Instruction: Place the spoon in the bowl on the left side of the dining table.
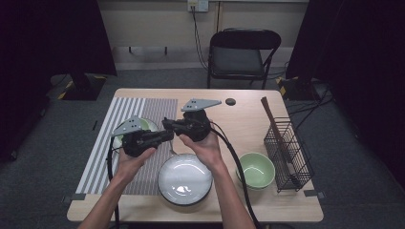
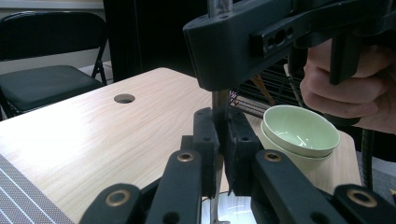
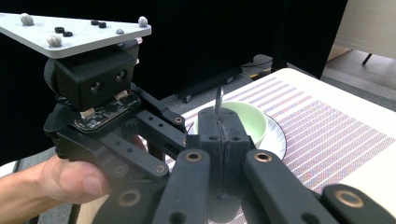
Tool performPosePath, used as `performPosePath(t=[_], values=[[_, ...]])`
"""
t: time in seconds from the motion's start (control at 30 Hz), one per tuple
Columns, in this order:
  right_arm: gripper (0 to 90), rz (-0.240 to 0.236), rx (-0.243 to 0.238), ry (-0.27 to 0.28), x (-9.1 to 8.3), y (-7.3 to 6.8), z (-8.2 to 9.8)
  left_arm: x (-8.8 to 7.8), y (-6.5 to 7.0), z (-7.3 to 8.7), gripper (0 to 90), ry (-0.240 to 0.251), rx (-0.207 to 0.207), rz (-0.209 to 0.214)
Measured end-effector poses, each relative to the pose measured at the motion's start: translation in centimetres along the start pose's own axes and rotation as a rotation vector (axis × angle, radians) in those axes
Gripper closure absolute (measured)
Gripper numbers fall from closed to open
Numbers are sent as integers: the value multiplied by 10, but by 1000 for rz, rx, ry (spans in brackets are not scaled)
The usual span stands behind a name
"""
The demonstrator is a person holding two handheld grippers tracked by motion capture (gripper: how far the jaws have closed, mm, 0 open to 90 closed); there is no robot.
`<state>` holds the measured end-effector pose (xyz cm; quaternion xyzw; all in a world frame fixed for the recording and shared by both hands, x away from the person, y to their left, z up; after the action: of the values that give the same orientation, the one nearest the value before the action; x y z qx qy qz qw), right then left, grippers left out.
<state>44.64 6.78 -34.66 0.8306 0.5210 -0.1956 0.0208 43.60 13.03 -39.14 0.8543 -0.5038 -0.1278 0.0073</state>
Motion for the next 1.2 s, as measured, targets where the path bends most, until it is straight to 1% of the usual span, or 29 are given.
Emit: performPosePath(t=[0.1,0.13,0.2,0.3,0.33,0.37,0.43,0.5,0.53,0.57,0.6,0.77,0.83,0.9,0.97,1.0,1.07,1.1,1.13,1.2], values=[[872,-6,-2,1,0,-1,-1,-2,-1,0,855,-11,16,-16],[855,-8,-3,2,0,-1,-2,-1,-1,0,856,-7,14,-10],[839,-10,-10,1,0,-2,-3,-1,-2,1,859,-16,22,-18],[812,-14,-17,-3,1,-3,-3,-1,-2,2,865,-17,20,-16],[807,-15,-20,-1,1,-3,-4,-1,-1,2,889,-17,23,-16],[806,-16,-18,-2,1,-3,-4,-1,-1,2,895,-17,21,-16],[805,-16,-17,-1,1,-2,-4,-2,-3,2,896,-19,17,-23],[786,-15,-16,-2,2,-2,-4,-2,-3,2,896,-16,20,-21],[776,-15,-17,-4,2,-2,-3,-2,-4,2,896,-23,21,-28],[768,-10,-18,-4,2,-2,-3,-2,-3,2,896,-13,12,-18],[757,-9,-18,-4,2,-1,-3,-2,-3,2,896,-15,13,-21],[663,-8,-20,-4,0,-1,-3,-2,-3,3,896,-16,11,-23],[628,-8,-22,-5,0,-1,-3,-2,-4,4,895,-22,21,-24],[602,1,-22,-5,-1,1,-3,-2,-5,4,896,-25,20,-30],[557,9,-20,-4,-3,2,-3,-1,-5,5,896,-24,13,-27],[552,15,-16,-5,-4,3,-3,-2,-5,5,896,-30,16,-28],[510,24,-22,-3,-6,5,-3,-2,-6,6,896,-33,16,-31],[483,37,-17,-5,-8,7,-2,-2,-6,6,896,-27,12,-31],[464,49,-16,-4,-9,9,-2,-3,-8,6,896,-30,20,-34],[414,70,-14,-6,-12,13,-2,-3,-8,6,896,-23,11,-35]])
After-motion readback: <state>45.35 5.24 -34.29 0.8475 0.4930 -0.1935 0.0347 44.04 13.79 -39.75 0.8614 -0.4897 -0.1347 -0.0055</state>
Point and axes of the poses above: each handheld gripper's, and its own axes: x roughly forward along the jaws, z roughly out of its underside, y roughly to its right, the point moved 9 cm from there along x, roughly forward along the jaws
